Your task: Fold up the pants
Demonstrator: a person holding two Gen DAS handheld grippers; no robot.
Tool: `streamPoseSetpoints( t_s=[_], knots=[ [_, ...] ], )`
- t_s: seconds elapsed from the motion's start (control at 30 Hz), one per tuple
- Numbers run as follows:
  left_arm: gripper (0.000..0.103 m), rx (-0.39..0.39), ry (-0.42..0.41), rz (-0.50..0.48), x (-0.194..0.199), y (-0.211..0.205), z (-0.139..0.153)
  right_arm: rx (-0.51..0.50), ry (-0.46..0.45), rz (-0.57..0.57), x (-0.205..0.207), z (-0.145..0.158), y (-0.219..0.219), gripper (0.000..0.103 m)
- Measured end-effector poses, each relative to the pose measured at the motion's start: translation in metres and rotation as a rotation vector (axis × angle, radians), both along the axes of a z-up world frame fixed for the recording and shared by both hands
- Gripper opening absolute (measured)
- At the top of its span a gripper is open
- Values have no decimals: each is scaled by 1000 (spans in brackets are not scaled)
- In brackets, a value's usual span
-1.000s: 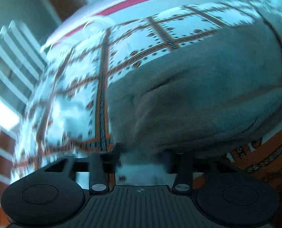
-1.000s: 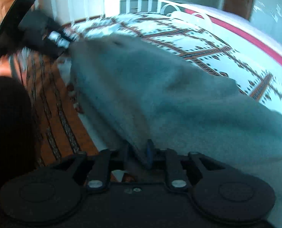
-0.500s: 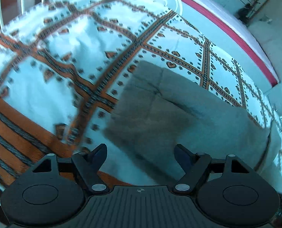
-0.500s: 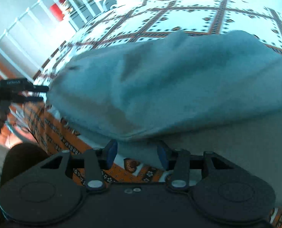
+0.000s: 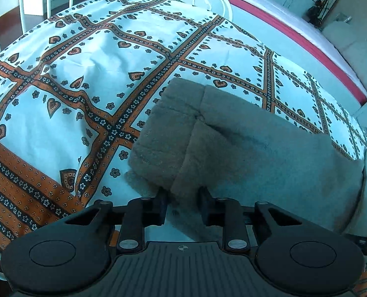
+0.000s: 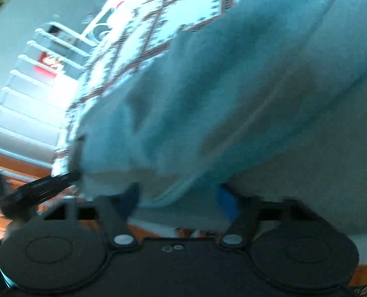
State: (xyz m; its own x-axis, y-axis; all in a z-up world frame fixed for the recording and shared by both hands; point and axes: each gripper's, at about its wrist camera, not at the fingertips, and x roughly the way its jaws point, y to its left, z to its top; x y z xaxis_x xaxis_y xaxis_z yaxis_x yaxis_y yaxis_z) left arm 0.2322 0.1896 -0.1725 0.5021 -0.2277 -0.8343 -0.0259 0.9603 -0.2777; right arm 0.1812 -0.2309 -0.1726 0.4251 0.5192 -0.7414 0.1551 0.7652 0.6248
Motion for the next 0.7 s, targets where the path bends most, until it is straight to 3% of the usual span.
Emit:
streamPoseSetpoints(
  t_s=[0.1,0.17,0.3,0.4,0.6,0.7],
  knots=[
    [27,3,-7,-7,0,1,1,55,32,-75,2,-12,-10,6],
    [27,15,-18,-14,-2,0,1,63,12,-79,-3,-9,-8,0],
    [26,13,-51,-23,-8,1,7,-58,-144,14,-14,24,8,0],
    [25,2,-51,-39,-17,4,7,-75,-193,37,-23,41,7,0],
    [29,104,-33,-64,-15,-7,-19,-137,-134,68,-33,8,23,1],
    [31,155,-70,-66,-20,-18,-5,-100,-107,52,-27,6,21,18]
  ],
)
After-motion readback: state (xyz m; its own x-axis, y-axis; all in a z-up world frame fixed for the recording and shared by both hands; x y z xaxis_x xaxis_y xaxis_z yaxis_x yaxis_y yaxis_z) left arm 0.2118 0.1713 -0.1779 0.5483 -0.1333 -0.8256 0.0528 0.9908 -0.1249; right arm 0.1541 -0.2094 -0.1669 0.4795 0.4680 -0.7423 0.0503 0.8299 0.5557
